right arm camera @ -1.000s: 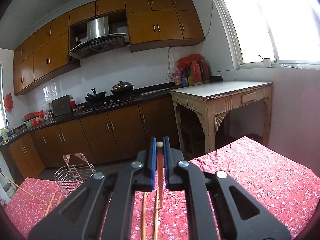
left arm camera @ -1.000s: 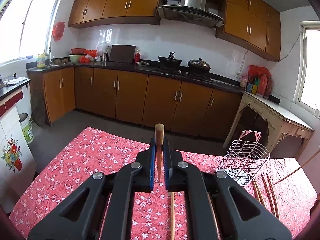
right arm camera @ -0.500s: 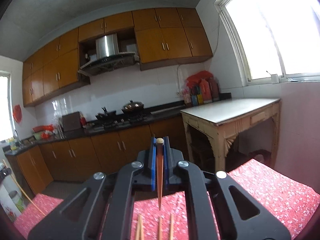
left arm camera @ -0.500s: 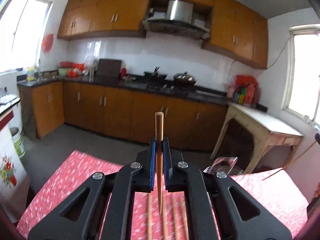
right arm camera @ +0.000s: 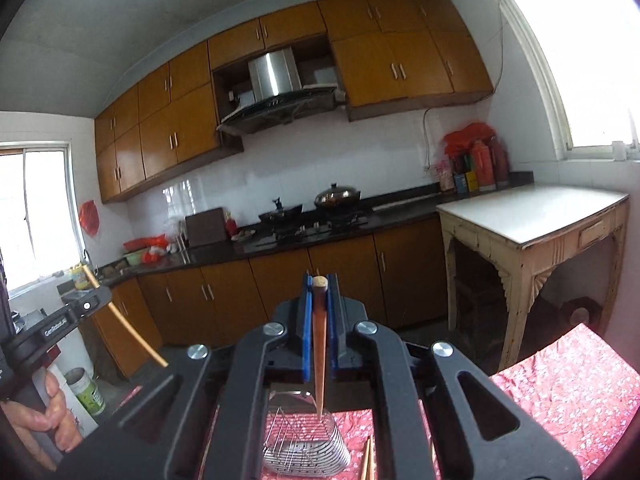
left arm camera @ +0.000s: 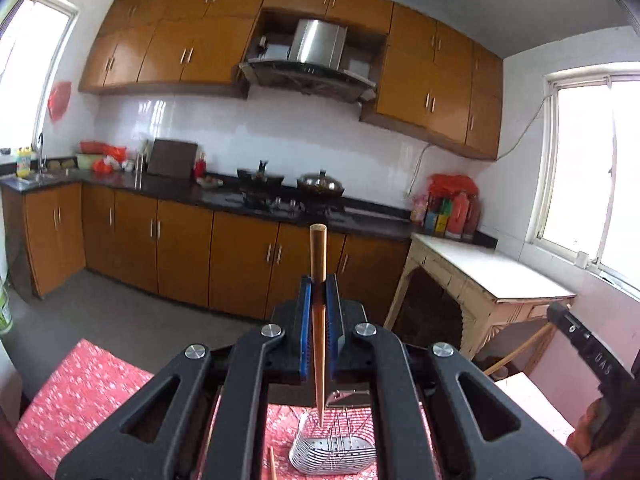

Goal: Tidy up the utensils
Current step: 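Lift both held chopsticks upright and carry them over the wire utensil holder, then open the left tool while the right tool opens, dropping chopsticks into the holder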

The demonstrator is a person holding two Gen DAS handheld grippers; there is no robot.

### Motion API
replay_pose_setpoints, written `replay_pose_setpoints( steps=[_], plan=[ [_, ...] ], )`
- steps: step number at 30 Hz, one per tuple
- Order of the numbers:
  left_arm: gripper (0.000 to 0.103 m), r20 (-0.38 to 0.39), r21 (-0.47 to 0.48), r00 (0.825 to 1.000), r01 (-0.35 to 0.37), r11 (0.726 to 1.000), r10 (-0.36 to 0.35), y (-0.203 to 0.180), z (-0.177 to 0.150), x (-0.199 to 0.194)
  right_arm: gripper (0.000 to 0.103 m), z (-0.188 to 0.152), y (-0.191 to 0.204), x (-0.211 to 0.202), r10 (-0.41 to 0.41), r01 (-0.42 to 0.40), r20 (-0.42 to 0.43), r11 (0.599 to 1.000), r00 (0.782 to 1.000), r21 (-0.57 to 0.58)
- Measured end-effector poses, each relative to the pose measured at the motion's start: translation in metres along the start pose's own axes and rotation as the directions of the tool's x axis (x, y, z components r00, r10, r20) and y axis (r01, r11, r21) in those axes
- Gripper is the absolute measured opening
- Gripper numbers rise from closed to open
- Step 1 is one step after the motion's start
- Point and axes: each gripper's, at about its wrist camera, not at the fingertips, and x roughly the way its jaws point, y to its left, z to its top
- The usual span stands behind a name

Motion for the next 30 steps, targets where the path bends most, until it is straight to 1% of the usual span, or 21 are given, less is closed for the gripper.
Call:
replay_pose_setpoints(
  steps=[4, 11, 17, 20, 22, 23, 24, 26, 30],
  plan=[
    [0.007, -0.065, -0.001, 0.998, -0.008, 1.0, 0.008, 0.002, -0.016, 0.026, 0.008, -0.013, -0.003, 0.026, 0.013, -0.011, -0.073, 1.0, 0.997, 0.02],
    [0.007, -0.151, 0.014, 0.988, -0.025, 1.0, 0.027, 0.01, -0.039, 0.05, 0.008, -0.035, -0.012, 0.065, 0.018, -0.007, -0.173, 0.998, 0.985, 0.066],
    [0.007, -0.178, 0.034, 0.983, -0.032, 0.999, 0.037, 0.01, -0.046, 0.059, 0.008, -0.051, -0.015, 0.077, 0.002, 0.012, -0.209, 0.998, 0.978, 0.064],
    [0.007, -0.178, 0.042, 0.982, -0.049, 0.998, 0.055, 0.011, -0.045, 0.056, 0.011, -0.053, -0.017, 0.071, -0.015, 0.026, -0.203, 0.998, 0.979, 0.054],
    [0.008, -0.165, 0.051, 0.984, -0.065, 0.997, 0.072, 0.013, -0.043, 0.052, 0.02, -0.053, -0.02, 0.064, -0.025, 0.036, -0.191, 0.998, 0.981, 0.055],
    [0.013, -0.161, 0.053, 0.984, -0.071, 0.996, 0.079, 0.014, -0.042, 0.049, 0.021, -0.052, -0.023, 0.06, -0.03, 0.042, -0.184, 0.997, 0.982, 0.059],
    [0.023, -0.155, 0.05, 0.984, -0.079, 0.996, 0.086, 0.018, -0.04, 0.045, 0.024, -0.05, -0.026, 0.055, -0.036, 0.048, -0.176, 0.997, 0.984, 0.066],
    [0.037, -0.139, 0.04, 0.985, -0.097, 0.994, 0.102, 0.023, -0.036, 0.037, 0.027, -0.047, -0.032, 0.049, -0.045, 0.058, -0.165, 0.996, 0.985, 0.074],
    [0.037, -0.114, 0.023, 0.986, -0.118, 0.993, 0.12, 0.037, -0.028, 0.019, 0.027, -0.047, -0.048, 0.03, -0.071, 0.086, -0.15, 0.992, 0.986, 0.094]
  ],
)
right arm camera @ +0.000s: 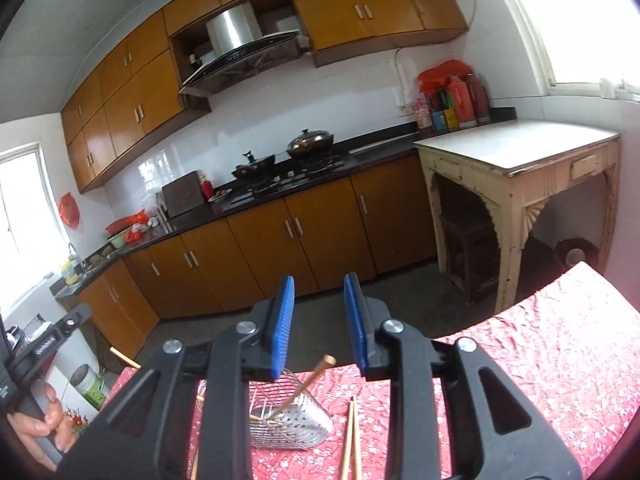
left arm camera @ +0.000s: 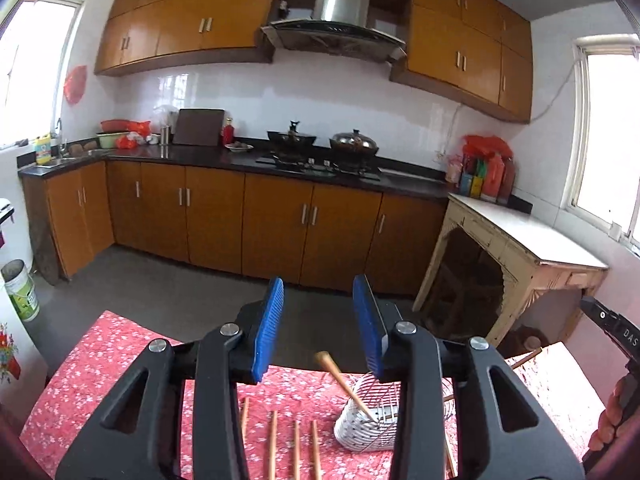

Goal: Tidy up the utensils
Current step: 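Open the left tool while the right tool opens, dropping chopsticks into the holder, then move both open tools back down to the chopsticks on the cloth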

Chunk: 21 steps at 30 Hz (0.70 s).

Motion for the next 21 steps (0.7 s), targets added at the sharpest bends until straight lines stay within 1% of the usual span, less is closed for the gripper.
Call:
replay_pose_setpoints(
  steps=[4, 6, 9, 12, 15, 18, 20, 21],
  plan=[
    [0.038, 0.03, 0.003, 0.999, -0.026, 1.0, 0.026, 0.022, -0.007, -0.027, 0.027, -0.015, -0.02, -0.015, -0.055, 0.055, -0.014, 0.998, 0.998, 0.001],
    [0.039, 0.035, 0.015, 0.998, -0.044, 0.999, 0.044, 0.033, -0.016, -0.038, 0.027, -0.033, -0.034, -0.021, -0.079, 0.079, -0.044, 0.997, 0.996, 0.003],
    [0.039, 0.011, 0.035, 0.997, -0.076, 0.996, 0.076, 0.053, -0.041, -0.049, 0.027, -0.064, -0.054, -0.026, -0.115, 0.116, -0.101, 0.993, 0.988, 0.005],
    [0.039, -0.046, 0.047, 0.994, -0.095, 0.994, 0.097, 0.073, -0.075, -0.05, 0.027, -0.104, -0.075, -0.024, -0.142, 0.148, -0.186, 0.989, 0.972, 0.015],
    [0.039, -0.122, 0.064, 0.986, -0.103, 0.993, 0.11, 0.089, -0.119, -0.043, 0.027, -0.145, -0.092, -0.019, -0.152, 0.166, -0.282, 0.986, 0.947, 0.027],
    [0.039, -0.191, 0.067, 0.976, -0.092, 0.994, 0.103, 0.097, -0.15, -0.036, 0.027, -0.18, -0.095, -0.017, -0.148, 0.167, -0.355, 0.986, 0.923, 0.024],
    [0.039, -0.246, 0.056, 0.966, -0.073, 0.996, 0.084, 0.102, -0.172, -0.031, 0.024, -0.198, -0.093, -0.016, -0.142, 0.158, -0.393, 0.987, 0.908, 0.009],
    [0.039, -0.262, 0.053, 0.962, -0.068, 0.996, 0.08, 0.104, -0.177, -0.03, 0.023, -0.207, -0.091, -0.015, -0.139, 0.15, -0.413, 0.989, 0.9, -0.006]
  ],
)
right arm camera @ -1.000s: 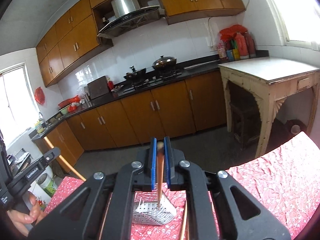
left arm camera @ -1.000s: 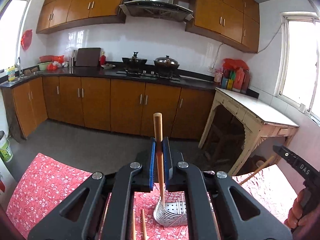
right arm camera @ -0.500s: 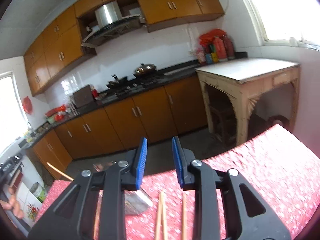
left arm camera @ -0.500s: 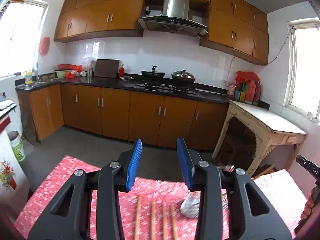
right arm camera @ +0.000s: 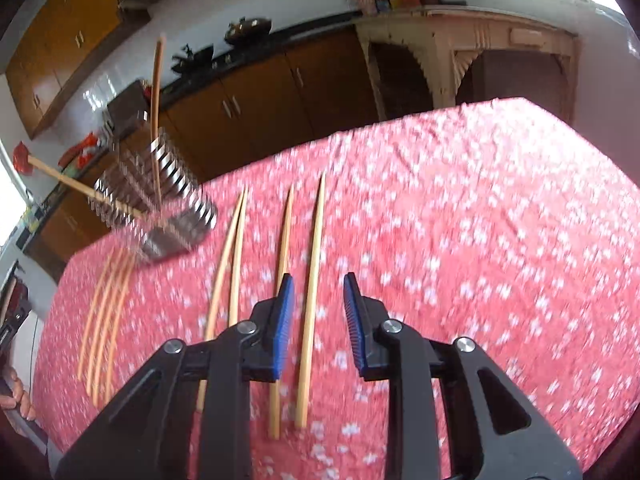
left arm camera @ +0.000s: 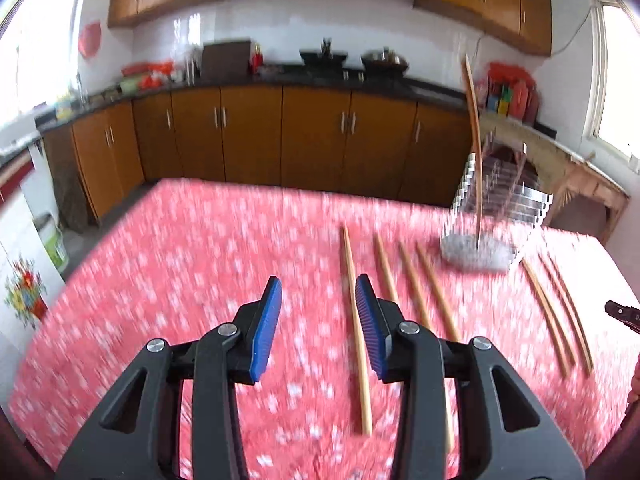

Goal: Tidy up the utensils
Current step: 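Move both open tools back down to the chopsticks on the cloth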

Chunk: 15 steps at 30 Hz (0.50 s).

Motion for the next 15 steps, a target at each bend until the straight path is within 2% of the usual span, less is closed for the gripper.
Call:
replay_pose_setpoints(
  steps=[4, 7, 13, 15],
  plan=[
    [0.039, -0.068, -0.014, 0.997, 0.023, 1.0, -0.023, 0.001, -0.022, 0.013, 0.019, -0.025, 0.008, 0.014, -0.004, 0.0, -0.068, 0.998, 0.998, -0.063],
    [0.039, -0.089, -0.009, 0.996, 0.029, 1.0, -0.03, -0.003, -0.029, 0.017, 0.019, -0.034, 0.014, 0.021, -0.009, 0.001, -0.102, 0.997, 0.995, -0.08],
    [0.039, -0.113, 0.011, 0.992, 0.055, 0.998, -0.053, -0.011, -0.037, 0.019, 0.018, -0.036, 0.022, 0.019, -0.034, 0.023, -0.087, 0.992, 0.996, -0.126],
    [0.039, -0.118, 0.012, 0.991, 0.058, 0.998, -0.057, -0.013, -0.039, 0.02, 0.012, -0.038, 0.026, 0.018, -0.07, 0.058, -0.074, 0.985, 0.995, -0.16]
  ],
)
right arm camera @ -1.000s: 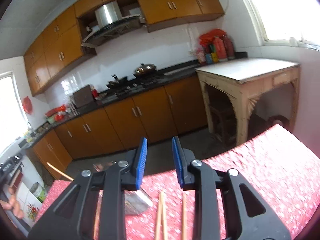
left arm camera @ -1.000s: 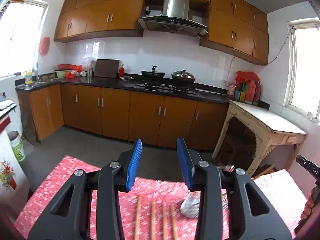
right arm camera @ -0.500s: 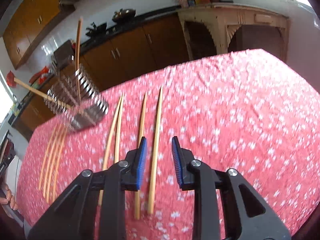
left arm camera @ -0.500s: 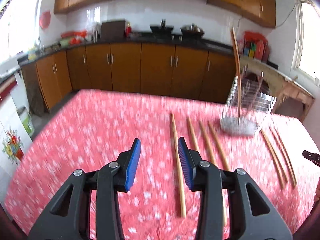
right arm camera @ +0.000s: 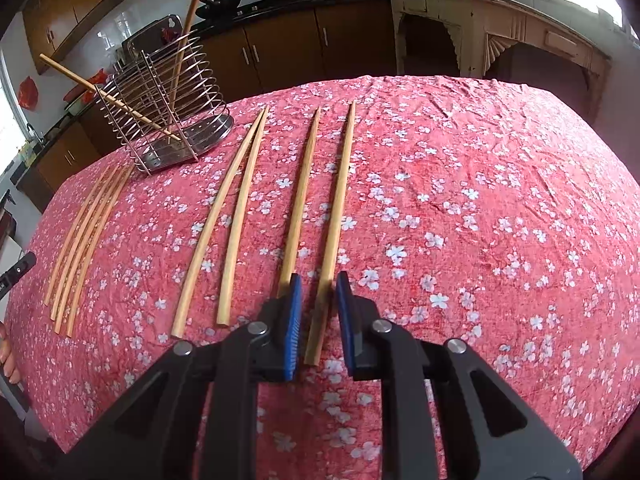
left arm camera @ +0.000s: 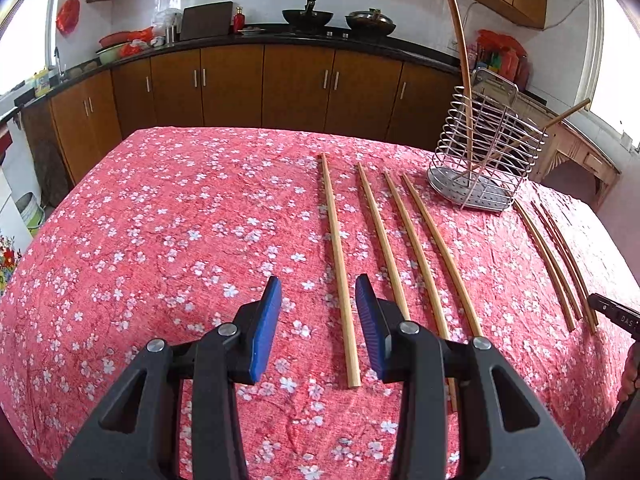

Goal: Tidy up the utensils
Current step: 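Move both open tools back down to the chopsticks on the cloth, then grasp a chopstick with the right tool while the left tool grasps another chopstick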

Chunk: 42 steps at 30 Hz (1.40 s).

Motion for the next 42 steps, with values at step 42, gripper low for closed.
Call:
replay_pose_setpoints(
  steps=[42],
  plan=[
    [0.032, -0.145, 0.062, 0.989, 0.008, 0.998, 0.001, -0.025, -0.015, 0.037, 0.008, 0.005, -0.023, 0.004, -0.037, 0.036, 0.006, 0.996, 0.999, 0.087]
  ],
)
